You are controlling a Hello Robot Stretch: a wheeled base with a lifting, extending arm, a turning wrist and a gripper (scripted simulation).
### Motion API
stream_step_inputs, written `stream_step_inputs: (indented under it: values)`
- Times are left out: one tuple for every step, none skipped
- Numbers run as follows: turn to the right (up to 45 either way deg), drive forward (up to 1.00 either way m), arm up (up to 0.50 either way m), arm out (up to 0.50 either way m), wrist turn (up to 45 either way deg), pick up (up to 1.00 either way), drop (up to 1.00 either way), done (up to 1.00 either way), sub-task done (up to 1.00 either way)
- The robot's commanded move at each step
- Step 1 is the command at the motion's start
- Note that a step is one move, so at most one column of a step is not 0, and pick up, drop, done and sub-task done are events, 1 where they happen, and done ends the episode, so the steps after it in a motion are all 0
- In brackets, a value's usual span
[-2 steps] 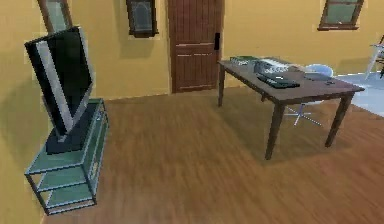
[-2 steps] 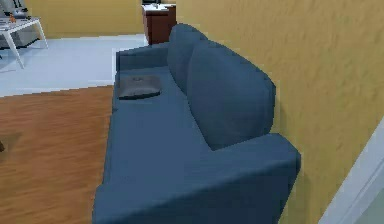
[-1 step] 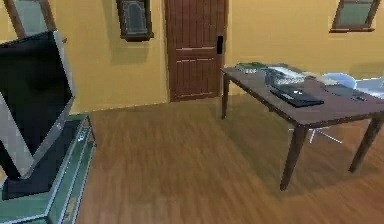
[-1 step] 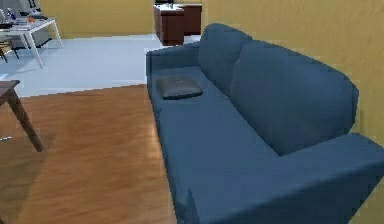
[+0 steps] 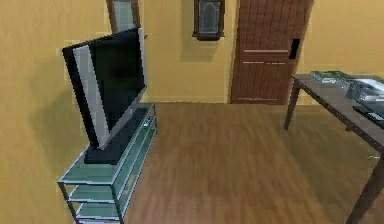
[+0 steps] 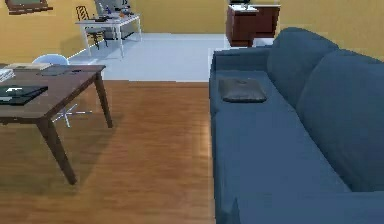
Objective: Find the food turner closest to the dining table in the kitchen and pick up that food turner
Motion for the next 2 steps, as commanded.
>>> stream_step_inputs:
  values:
    - [0.0,0.15,0.0,0.0,0.0,0.0,0.0,0.0,0.0]
    - [0.0,0.3,0.0,0.0,0.0,0.0,0.0,0.0,0.0]
